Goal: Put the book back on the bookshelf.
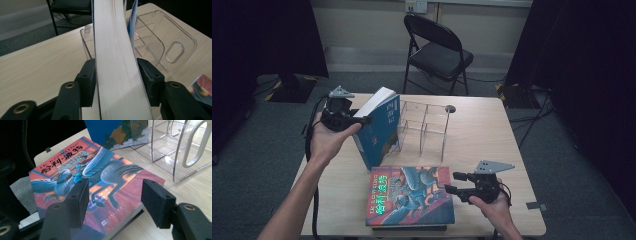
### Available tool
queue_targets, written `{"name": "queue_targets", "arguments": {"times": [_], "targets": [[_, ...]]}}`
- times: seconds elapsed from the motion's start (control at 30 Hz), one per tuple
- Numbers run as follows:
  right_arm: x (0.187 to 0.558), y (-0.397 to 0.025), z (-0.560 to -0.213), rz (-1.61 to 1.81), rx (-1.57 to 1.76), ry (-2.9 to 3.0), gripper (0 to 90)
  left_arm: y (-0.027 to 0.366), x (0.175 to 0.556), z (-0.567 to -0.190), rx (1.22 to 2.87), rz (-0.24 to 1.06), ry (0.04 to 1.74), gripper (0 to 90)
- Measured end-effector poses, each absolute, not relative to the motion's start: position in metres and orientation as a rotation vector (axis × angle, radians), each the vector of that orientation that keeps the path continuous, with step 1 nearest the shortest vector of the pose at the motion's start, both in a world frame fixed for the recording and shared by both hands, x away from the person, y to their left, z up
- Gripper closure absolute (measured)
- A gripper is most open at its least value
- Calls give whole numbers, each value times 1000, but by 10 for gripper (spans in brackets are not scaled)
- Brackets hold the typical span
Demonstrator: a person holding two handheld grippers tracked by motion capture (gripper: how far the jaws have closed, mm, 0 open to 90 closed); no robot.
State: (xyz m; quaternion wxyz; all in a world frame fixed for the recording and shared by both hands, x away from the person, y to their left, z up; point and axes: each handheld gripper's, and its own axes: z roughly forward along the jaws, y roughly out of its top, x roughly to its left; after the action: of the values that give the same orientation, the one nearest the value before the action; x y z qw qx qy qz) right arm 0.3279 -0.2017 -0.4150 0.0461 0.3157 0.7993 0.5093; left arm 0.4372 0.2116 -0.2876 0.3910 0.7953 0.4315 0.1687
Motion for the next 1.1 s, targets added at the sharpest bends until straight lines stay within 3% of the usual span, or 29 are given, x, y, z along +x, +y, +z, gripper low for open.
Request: {"name": "queue_targets", "arguments": {"times": [0.17, 0.27, 0.5, 0.63, 0.8, 1.1], "targets": [[328, -202, -416, 1554, 961, 2444, 395, 205, 455, -281, 2135, 355, 1129, 501], [328, -202, -416, 1552, 963, 2447, 395, 200, 465, -280, 2106, 260, 1215, 477], [329, -201, -417, 1556, 962, 2449, 395, 195, 483, -279, 2199, 177, 1268, 502], [329, -201, -417, 1555, 962, 2455, 395, 186, 492, -277, 2291, 177, 1274, 503], [329, -202, -417, 1556, 964, 2451, 395, 172, 496, -277, 2376, 290, 1266, 538], [328, -204, -416, 1560, 964, 2439, 395, 167, 505, -285, 2423, 223, 1304, 535]]}}
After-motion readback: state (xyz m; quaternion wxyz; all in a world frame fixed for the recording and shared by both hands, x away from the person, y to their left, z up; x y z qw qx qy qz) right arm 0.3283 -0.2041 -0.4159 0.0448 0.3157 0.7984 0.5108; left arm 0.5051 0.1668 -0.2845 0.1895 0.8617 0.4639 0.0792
